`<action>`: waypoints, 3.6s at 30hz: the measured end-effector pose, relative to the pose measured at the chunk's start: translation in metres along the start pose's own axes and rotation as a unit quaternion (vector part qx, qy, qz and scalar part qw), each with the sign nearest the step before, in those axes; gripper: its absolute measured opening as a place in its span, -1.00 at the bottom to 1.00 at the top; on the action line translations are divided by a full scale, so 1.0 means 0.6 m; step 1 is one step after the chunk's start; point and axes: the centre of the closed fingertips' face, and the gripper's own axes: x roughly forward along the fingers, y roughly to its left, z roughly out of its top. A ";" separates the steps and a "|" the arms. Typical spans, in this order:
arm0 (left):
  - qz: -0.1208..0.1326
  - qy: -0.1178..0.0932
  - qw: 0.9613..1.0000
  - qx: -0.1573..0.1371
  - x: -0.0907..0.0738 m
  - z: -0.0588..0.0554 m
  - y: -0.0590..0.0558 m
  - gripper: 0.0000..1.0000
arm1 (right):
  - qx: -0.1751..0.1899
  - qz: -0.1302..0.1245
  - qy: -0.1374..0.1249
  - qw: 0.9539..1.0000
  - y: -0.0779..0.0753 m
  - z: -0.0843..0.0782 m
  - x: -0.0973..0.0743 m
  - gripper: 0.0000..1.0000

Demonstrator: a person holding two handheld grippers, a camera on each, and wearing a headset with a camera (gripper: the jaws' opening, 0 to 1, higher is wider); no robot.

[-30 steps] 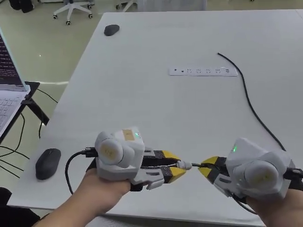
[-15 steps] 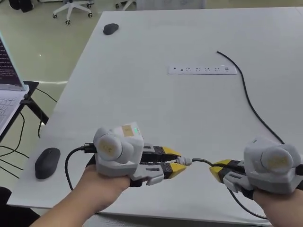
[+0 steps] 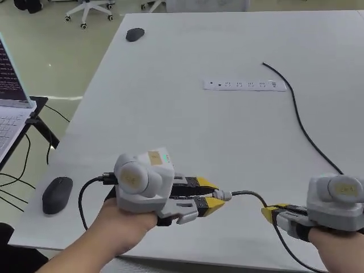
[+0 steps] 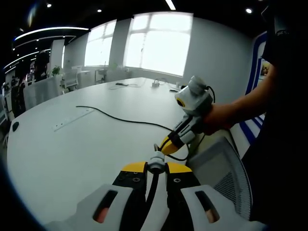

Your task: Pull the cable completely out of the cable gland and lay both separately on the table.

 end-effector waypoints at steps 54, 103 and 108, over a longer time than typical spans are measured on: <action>-0.009 0.013 1.000 -0.010 -0.004 -0.012 -0.012 -0.70 | -0.507 0.039 0.006 0.861 0.186 0.048 -0.023 -0.96; -0.002 0.009 1.000 -0.007 -0.016 -0.019 0.004 -0.71 | -0.035 -0.008 0.006 0.999 0.018 -0.008 -0.002 -0.99; -0.001 0.009 1.000 -0.009 -0.020 -0.020 0.007 -0.71 | -0.053 -0.011 0.006 0.999 0.024 -0.007 -0.001 -0.98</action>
